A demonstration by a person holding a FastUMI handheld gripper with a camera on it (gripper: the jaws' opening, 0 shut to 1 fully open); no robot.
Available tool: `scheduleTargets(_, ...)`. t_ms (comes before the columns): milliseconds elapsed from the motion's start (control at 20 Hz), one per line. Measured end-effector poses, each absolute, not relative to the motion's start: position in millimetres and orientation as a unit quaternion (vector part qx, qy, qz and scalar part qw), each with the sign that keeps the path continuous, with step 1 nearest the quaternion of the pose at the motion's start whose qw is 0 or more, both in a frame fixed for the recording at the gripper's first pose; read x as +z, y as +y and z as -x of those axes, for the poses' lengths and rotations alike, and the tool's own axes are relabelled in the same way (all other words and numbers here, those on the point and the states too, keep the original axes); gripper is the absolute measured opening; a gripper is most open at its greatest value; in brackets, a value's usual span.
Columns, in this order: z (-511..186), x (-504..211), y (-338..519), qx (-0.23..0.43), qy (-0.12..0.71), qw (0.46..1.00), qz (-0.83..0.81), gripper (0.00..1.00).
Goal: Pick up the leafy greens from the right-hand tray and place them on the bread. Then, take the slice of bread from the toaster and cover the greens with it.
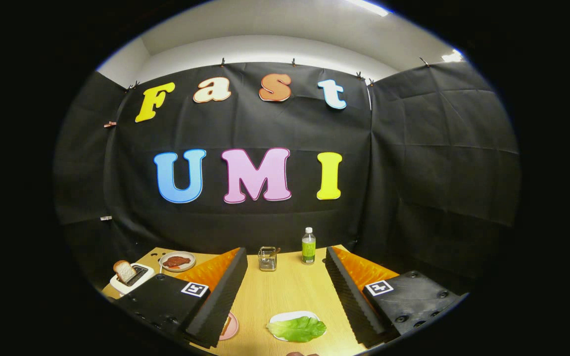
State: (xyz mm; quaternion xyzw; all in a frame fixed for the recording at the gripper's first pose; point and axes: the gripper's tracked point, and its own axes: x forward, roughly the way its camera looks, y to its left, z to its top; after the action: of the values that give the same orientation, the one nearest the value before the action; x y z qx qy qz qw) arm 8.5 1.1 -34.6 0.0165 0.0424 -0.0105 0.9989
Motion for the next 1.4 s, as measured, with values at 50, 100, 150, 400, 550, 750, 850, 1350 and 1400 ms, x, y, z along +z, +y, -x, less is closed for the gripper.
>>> scheduleTargets(50,-11,-38,-1,-0.009,0.046,0.999,-0.016,0.98)
scheduleTargets(100,-14,-41,-2,-0.008,0.050,0.999,-0.017,0.99)
scheduleTargets(150,-16,-44,-2,-0.006,0.053,0.998,-0.019,0.99)
scheduleTargets(400,-29,-62,1,0.004,0.075,0.997,-0.025,0.99)
scheduleTargets(550,-34,-74,2,0.009,0.089,0.996,-0.023,0.99)
scheduleTargets(750,-41,-105,0,0.010,0.127,0.992,-0.022,0.99)
scheduleTargets(850,-44,-125,-1,0.011,0.151,0.988,-0.023,0.99)
scheduleTargets(1350,-49,-251,4,0.057,0.292,0.955,0.004,0.99)
scheduleTargets(1400,-48,-264,4,0.065,0.306,0.950,0.010,0.99)
